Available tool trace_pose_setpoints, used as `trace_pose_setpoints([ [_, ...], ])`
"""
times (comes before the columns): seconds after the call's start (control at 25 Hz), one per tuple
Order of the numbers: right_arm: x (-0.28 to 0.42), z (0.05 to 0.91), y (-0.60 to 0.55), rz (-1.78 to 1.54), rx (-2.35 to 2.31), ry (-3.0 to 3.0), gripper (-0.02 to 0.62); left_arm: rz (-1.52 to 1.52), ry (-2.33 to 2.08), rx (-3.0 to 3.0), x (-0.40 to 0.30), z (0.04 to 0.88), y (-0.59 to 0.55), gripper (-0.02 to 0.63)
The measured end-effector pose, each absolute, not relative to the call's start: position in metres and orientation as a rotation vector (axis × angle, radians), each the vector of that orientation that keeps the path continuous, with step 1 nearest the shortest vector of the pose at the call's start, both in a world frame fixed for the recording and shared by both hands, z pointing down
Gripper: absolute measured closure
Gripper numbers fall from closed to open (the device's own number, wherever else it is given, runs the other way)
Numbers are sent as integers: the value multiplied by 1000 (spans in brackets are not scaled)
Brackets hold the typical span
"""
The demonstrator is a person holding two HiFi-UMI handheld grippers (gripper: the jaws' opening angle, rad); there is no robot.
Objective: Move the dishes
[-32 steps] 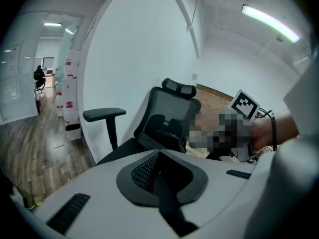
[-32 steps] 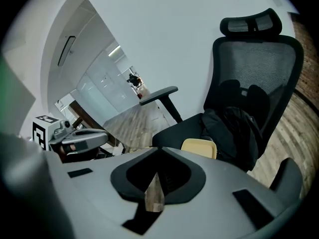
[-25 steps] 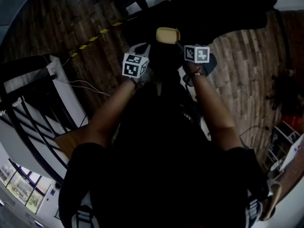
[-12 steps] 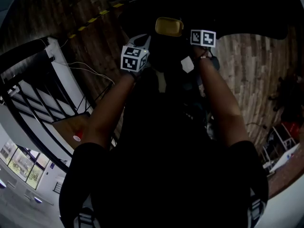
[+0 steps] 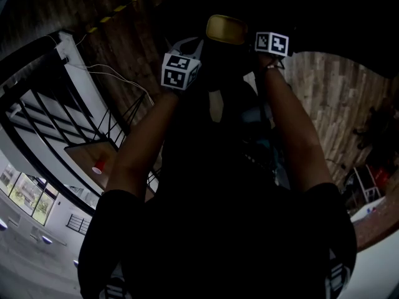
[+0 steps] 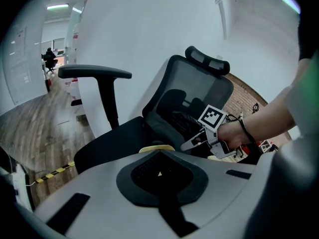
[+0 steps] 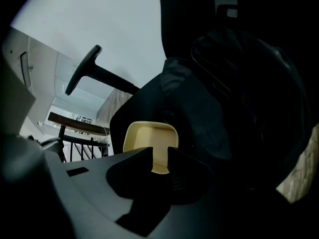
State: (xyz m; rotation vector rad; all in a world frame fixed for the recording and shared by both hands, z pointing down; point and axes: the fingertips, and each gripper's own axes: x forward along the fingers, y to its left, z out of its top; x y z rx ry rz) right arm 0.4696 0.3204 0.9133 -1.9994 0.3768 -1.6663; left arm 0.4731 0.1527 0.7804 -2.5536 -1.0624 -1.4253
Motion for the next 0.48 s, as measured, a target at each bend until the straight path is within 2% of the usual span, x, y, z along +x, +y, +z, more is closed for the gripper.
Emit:
trace_pose_setpoints([
  [0.48, 466, 976, 324, -1735, -1931, 338, 509, -1516, -1029, -2513, 458, 810, 148, 611],
])
